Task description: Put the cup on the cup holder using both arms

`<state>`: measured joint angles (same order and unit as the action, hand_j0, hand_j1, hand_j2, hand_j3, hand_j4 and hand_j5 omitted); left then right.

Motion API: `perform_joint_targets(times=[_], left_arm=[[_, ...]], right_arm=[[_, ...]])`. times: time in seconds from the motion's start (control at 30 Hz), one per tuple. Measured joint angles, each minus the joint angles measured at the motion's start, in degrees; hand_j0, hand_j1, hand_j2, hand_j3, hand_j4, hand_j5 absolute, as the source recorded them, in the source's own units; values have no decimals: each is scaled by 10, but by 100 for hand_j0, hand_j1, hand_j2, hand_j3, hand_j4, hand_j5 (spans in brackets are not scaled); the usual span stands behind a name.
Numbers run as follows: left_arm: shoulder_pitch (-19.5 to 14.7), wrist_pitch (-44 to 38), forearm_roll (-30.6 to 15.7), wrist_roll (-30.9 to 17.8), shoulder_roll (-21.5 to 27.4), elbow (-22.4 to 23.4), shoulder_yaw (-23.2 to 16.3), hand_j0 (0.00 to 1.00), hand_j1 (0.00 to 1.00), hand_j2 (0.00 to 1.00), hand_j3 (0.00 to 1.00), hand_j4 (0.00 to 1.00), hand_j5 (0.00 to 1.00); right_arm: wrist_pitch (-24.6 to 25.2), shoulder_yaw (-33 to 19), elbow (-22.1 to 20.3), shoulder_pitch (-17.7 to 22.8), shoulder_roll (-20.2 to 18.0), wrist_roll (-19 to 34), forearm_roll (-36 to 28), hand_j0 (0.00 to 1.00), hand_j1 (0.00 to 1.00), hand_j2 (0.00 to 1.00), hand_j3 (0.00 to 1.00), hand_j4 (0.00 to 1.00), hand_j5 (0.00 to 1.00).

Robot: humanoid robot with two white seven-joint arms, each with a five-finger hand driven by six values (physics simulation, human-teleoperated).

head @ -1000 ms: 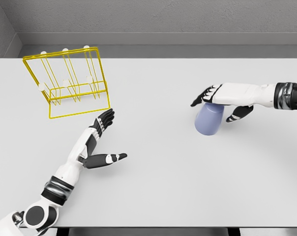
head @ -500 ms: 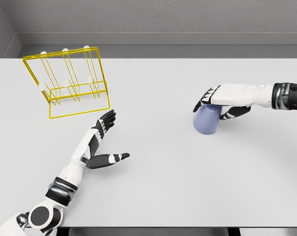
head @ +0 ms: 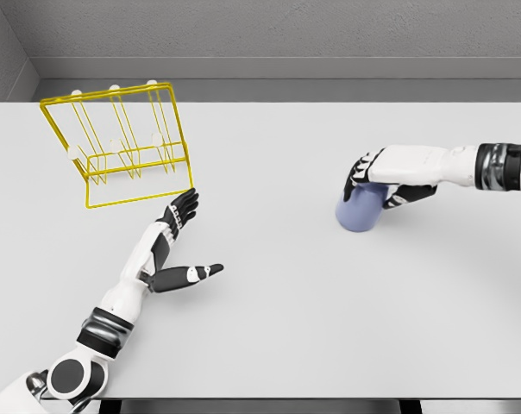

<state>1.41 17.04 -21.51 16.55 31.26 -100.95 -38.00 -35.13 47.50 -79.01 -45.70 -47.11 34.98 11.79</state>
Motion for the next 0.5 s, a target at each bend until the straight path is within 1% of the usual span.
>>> perform_joint_targets(times=[0.5], left_arm=[[-1, 0, 2, 0, -1, 0, 11, 100, 100, 100, 100, 100, 100]], right_arm=[[0, 0, -9, -13, -5, 0, 1, 62, 62, 62, 62, 62, 62]])
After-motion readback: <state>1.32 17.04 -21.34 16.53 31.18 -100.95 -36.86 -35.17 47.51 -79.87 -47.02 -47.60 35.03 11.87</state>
